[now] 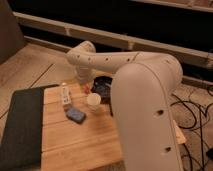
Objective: Place the pepper in the ceramic cup
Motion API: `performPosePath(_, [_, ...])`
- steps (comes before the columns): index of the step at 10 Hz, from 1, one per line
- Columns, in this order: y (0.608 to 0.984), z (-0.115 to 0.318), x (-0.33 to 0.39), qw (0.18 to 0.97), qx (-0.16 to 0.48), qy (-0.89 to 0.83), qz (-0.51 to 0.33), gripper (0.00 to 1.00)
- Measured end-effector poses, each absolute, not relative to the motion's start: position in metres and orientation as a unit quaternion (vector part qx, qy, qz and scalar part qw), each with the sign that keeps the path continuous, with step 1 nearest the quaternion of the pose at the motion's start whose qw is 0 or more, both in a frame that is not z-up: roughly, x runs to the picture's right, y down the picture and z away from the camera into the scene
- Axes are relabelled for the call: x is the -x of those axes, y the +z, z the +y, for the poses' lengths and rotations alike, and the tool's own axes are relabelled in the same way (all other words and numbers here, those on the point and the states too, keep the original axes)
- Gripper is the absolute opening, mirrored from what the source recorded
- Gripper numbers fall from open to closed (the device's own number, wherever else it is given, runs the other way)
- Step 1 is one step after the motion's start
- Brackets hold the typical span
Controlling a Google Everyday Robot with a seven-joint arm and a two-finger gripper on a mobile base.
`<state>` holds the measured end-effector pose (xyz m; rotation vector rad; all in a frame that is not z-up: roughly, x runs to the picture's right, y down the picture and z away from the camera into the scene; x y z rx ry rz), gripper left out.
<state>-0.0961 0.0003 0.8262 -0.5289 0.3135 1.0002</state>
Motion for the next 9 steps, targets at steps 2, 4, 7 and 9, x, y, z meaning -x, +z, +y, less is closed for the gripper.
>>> performPosePath(2, [0.825,0.006,0.076,0.825,0.242,0.483,0.165,0.0])
performPosePath(4, [0.823,0.011,0.07,0.82,0.237,0.492,0.171,0.0])
performPosePath(7, [0.82,0.021,0.062,0.815,0.233,0.499,0.18,0.0])
performPosePath(9, [0.822,0.028,0.067,0.815,0.237,0.497,0.182,0.0])
